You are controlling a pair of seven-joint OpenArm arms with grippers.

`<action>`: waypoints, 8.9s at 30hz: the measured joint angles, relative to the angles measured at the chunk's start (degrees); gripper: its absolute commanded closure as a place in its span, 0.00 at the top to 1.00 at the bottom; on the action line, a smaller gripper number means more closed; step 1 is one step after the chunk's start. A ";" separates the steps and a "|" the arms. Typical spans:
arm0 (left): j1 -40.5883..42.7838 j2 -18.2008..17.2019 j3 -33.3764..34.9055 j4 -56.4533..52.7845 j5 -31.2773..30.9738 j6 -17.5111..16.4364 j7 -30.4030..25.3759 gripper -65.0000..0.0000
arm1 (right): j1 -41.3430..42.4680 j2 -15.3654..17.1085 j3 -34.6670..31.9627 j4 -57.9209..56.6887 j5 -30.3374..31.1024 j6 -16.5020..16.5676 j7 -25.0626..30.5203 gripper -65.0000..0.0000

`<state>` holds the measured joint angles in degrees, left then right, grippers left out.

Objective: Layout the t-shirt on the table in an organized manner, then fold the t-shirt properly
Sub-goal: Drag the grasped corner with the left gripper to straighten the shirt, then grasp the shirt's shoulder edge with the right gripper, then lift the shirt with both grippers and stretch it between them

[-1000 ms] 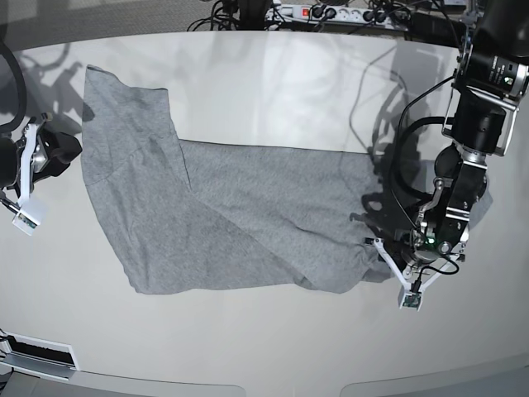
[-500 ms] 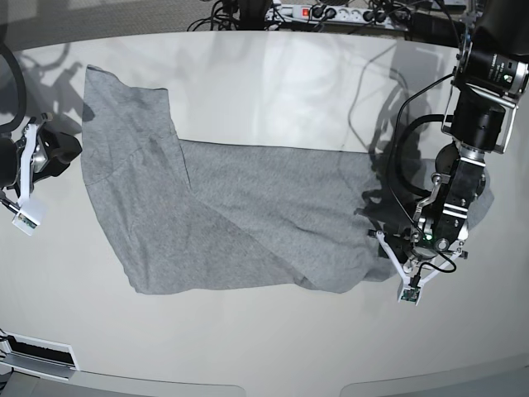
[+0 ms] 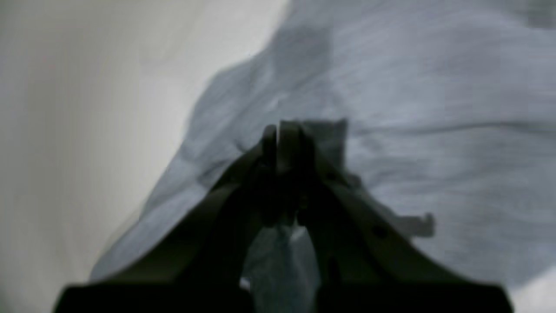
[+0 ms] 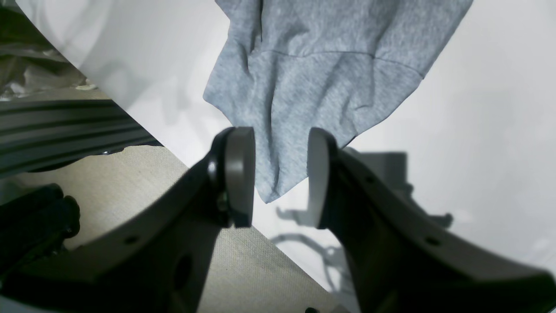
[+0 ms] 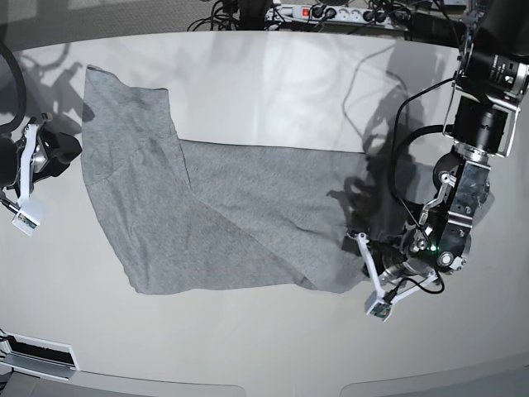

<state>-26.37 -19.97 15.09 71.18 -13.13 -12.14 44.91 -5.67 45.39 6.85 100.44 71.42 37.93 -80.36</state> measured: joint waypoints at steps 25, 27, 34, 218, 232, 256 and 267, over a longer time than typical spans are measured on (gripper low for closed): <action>0.13 -16.20 0.31 5.99 -24.41 -8.20 5.99 0.00 | 0.09 0.00 0.00 0.00 -0.04 0.90 2.78 0.35; 0.70 -16.22 0.31 6.05 -24.59 -8.20 7.69 0.00 | 0.09 0.00 0.00 0.00 -0.13 0.90 2.75 0.35; 5.79 -16.17 0.33 5.97 -21.97 -8.66 7.98 0.21 | 0.09 0.00 0.00 0.00 -0.44 0.90 2.73 0.35; -25.81 -34.18 17.49 -17.00 -71.01 -24.28 35.30 0.00 | 9.35 -1.64 8.24 -16.39 12.61 1.77 -0.55 0.00; -14.88 -30.23 16.09 -17.51 -52.50 -24.39 12.59 0.00 | 9.31 -8.20 8.07 -16.85 -3.34 1.84 13.29 0.00; -39.17 -27.98 -6.40 -16.87 -61.07 -22.58 27.12 0.00 | 29.79 -1.01 8.39 -15.85 12.24 0.50 -0.83 0.00; -17.62 -27.34 -5.95 -17.79 -56.06 -25.86 27.15 0.00 | 15.04 -6.86 8.28 -15.87 11.76 0.55 -1.20 0.00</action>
<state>-43.99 -47.31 9.15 53.39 -69.19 -38.00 72.05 9.37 38.52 15.14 84.58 83.18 38.48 -81.56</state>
